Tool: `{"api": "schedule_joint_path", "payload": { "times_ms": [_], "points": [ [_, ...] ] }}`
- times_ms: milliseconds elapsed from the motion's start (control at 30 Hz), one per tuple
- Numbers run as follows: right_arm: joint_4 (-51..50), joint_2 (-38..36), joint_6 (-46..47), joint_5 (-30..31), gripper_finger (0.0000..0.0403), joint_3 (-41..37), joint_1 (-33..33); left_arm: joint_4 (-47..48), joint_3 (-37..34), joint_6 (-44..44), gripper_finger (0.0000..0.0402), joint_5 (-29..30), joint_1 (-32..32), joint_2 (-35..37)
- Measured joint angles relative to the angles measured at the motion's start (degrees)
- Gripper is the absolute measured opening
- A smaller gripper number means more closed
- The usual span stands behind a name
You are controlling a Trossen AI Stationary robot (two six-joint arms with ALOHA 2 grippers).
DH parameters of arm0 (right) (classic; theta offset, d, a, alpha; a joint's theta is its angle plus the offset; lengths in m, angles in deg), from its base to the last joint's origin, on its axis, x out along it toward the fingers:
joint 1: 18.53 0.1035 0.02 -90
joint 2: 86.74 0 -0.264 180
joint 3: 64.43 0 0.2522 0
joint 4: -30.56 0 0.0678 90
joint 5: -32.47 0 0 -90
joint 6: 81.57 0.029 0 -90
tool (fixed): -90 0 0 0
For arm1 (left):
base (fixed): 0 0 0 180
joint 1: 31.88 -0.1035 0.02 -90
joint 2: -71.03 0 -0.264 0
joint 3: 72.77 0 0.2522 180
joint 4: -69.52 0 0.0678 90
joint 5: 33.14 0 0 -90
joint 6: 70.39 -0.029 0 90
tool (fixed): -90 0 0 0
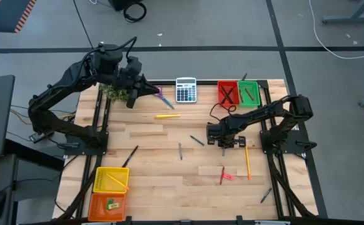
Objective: Sort crayons/erasers/pens/pencils in bins
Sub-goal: Put the right gray crayon into the green bin
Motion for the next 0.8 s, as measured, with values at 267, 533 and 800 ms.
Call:
{"api": "schedule_joint_path", "payload": {
  "times_ms": [267,533,800],
  "points": [
    [-2.9,0.2,-3.4,0.1,0.0042,4.4,-0.1,0.0,0.0,-0.1,0.002,0.0,0.0,0.0],
    [-11.7,-0.1,-9.6,-0.4,0.0042,10.0,-0.9,0.0,0.0,-0.2,0.0014,0.0,0.0,0.0],
    [-18.0,-4.0,-14.7,0.2,0.0042,10.7,-4.8,0.1,0.0,-0.3,0.0021,0.0,0.0,0.1]
  ]
}}
